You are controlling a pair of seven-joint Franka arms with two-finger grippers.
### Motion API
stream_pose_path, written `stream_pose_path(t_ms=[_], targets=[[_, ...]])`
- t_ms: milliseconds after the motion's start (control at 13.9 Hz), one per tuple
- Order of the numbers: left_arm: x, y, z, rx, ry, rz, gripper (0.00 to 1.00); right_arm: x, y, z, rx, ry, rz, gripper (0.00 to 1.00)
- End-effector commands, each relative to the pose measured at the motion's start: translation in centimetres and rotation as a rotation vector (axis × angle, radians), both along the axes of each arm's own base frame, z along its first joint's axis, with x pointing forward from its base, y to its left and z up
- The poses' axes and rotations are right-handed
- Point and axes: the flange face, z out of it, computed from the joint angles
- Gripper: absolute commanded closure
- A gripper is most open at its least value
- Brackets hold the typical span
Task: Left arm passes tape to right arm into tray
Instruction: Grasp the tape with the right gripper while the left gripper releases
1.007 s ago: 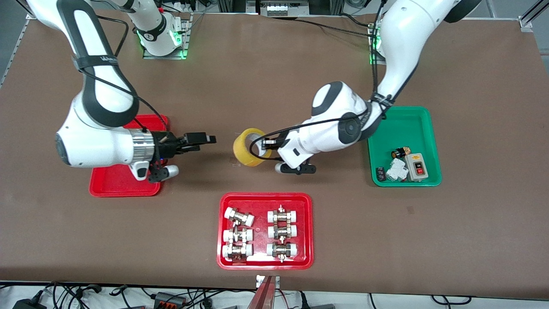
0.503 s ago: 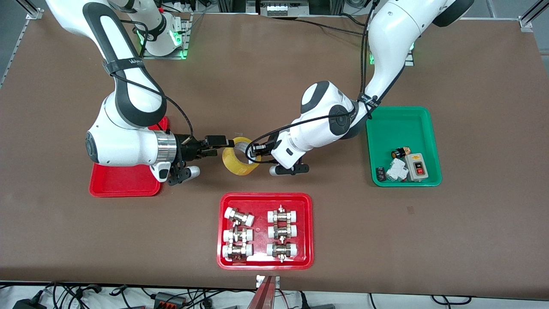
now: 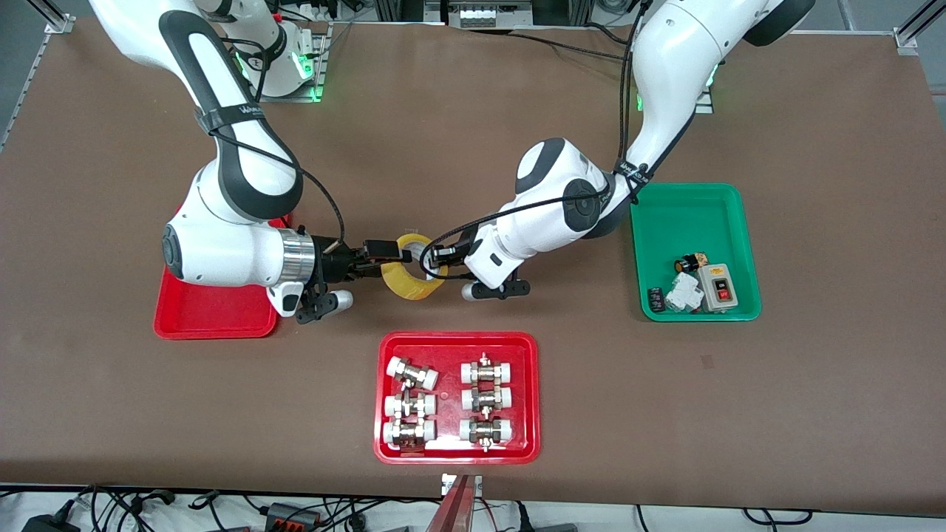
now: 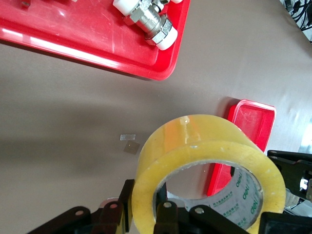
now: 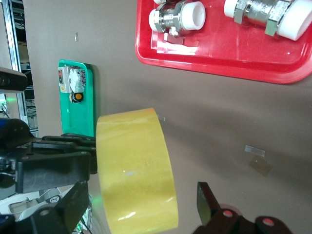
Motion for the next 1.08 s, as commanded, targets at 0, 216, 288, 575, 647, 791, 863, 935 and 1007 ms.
stream_pose_path(t_ms=[0, 216, 288, 575, 647, 791, 863, 935, 1007], targets=[[0.3, -0.4, 0.9, -0.022, -0.005, 0.018, 1.0, 0.2, 0.4, 0.5, 0.022, -0.027, 0.007, 0.61], [0.2, -0.4, 1.0, -0.023, -0.004, 0.017, 1.0, 0.4, 0.3, 0.9, 0.017, -0.04, 0.014, 1.0], [0.2, -0.4, 1.0, -0.023, -0.004, 0.017, 0.99, 0.4, 0.3, 1.1, 0.019, -0.044, 0.016, 1.0], [1.0, 0.5, 1.4, -0.005, -0.034, 0.009, 0.0, 0.5, 0.3, 1.7, 0.026, -0.058, 0.023, 1.0], [1.7, 1.6, 1.8, -0.003, -0.034, 0.021, 0.0, 0.7, 0.3, 2.0, 0.029, -0.062, 0.022, 1.0], [3.4, 5.5, 2.9, 0.028, -0.007, 0.029, 0.0, 0.9, -0.3, 2.5, 0.029, -0.064, 0.017, 1.0], [4.4, 7.8, 4.0, 0.059, -0.006, 0.016, 0.0, 0.7, -0.9, 3.4, 0.029, -0.056, 0.027, 1.0], [4.6, 9.4, 5.3, 0.096, -0.004, -0.012, 0.0, 0.9, -2.7, 3.5, 0.03, -0.024, 0.031, 1.0], [5.1, 11.8, 6.6, 0.134, 0.011, -0.028, 0.0, 1.0, -5.1, 3.6, 0.036, 0.021, 0.046, 1.0]])
